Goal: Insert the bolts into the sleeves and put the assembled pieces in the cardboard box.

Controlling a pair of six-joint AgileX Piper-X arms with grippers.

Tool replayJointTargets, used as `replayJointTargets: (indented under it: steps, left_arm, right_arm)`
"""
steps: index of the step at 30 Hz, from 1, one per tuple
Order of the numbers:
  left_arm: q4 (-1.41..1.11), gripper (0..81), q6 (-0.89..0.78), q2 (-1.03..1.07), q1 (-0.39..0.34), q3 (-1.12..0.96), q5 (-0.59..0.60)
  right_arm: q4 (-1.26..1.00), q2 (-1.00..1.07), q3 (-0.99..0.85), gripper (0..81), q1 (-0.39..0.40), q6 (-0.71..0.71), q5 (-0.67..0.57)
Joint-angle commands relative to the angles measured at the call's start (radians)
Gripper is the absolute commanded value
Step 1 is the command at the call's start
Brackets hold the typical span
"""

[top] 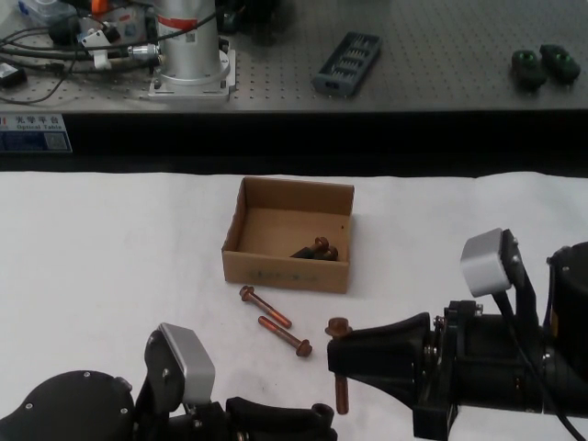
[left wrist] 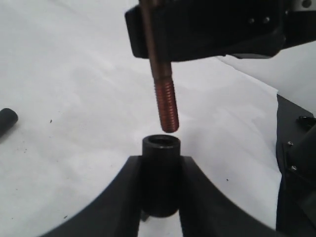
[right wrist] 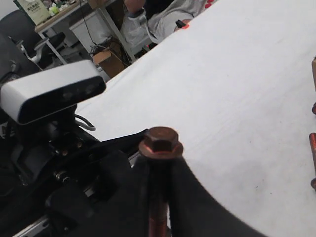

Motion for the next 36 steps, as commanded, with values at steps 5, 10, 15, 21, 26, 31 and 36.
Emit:
replayJointTargets:
  steps: [5, 10, 15, 21, 26, 31, 36]
  left_arm:
    - [-0.022, 4.4, -0.02, 0.001, 0.002, -0.01, 0.012]
    - [-0.049, 4.4, -0.043, 0.001, 0.002, -0.01, 0.01]
    - [-0.074, 4.4, -0.071, 0.001, 0.002, -0.01, 0.01]
    - [-0.101, 4.4, -0.079, 0.001, 0.002, -0.01, 0.027]
    - [-0.104, 4.4, -0.1, 0.001, 0.002, -0.01, 0.051]
    - [-0.122, 4.4, -0.102, 0.001, -0.012, -0.01, 0.057]
    - [-0.138, 4.4, -0.13, 0.001, -0.021, -0.01, 0.002]
  right_arm:
    - [-0.051, 0.002, -0.002, 4.3, 0.001, 0.017, -0.019]
    - [-0.05, 0.002, -0.002, 4.3, 0.005, 0.024, -0.021]
    - [-0.055, 0.002, -0.002, 4.3, 0.006, 0.036, -0.021]
    - [-0.083, 0.002, -0.002, 4.3, 0.008, 0.043, -0.019]
    - [-0.103, 0.002, -0.002, 4.3, 0.008, 0.061, -0.019]
    - [-0.103, 0.002, -0.002, 4.3, 0.008, 0.061, -0.019]
    - [-0.103, 0.002, -0.002, 4.3, 0.008, 0.075, -0.019]
